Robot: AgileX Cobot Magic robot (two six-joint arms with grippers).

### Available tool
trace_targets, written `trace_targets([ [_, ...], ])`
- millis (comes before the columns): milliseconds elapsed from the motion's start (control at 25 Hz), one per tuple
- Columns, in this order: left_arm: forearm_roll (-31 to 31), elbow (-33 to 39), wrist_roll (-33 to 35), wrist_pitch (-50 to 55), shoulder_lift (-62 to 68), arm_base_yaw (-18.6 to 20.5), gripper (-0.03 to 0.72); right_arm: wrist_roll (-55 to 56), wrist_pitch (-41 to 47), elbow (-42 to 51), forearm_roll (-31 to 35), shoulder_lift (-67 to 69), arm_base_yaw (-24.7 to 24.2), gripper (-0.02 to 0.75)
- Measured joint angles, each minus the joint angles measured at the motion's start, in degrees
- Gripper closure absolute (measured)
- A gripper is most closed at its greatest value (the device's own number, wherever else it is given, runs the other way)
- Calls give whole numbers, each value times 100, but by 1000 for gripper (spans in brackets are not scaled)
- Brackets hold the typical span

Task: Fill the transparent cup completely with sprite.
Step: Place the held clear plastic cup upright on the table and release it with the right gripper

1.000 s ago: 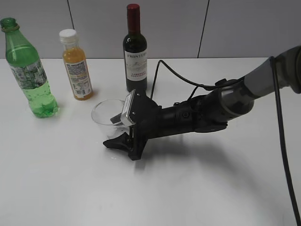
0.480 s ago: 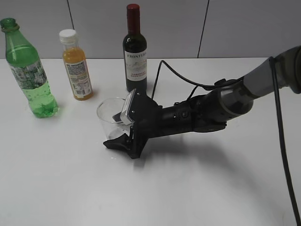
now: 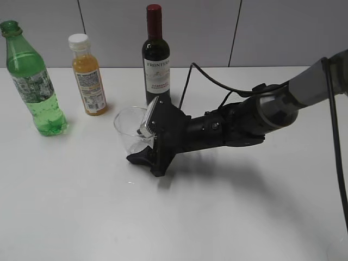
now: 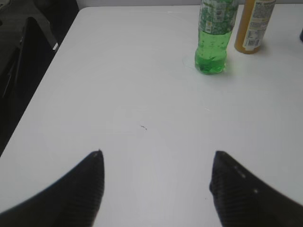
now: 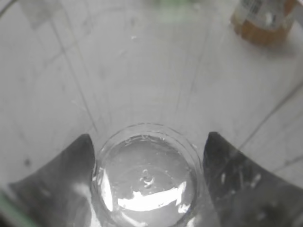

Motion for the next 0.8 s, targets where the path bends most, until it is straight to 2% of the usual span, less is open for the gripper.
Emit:
trace_targets([
  [200, 0, 0, 0, 0, 0, 0, 146, 156, -330, 0, -74, 18, 0, 210],
  [400, 0, 0, 0, 0, 0, 0, 146, 396, -244, 0, -594, 25, 0, 97],
  [640, 0, 0, 0, 0, 0, 0, 146, 517, -245, 0, -735, 25, 0, 85],
  [800, 0, 0, 0, 0, 0, 0, 146, 1000, -18, 34, -1117, -84, 0, 84],
])
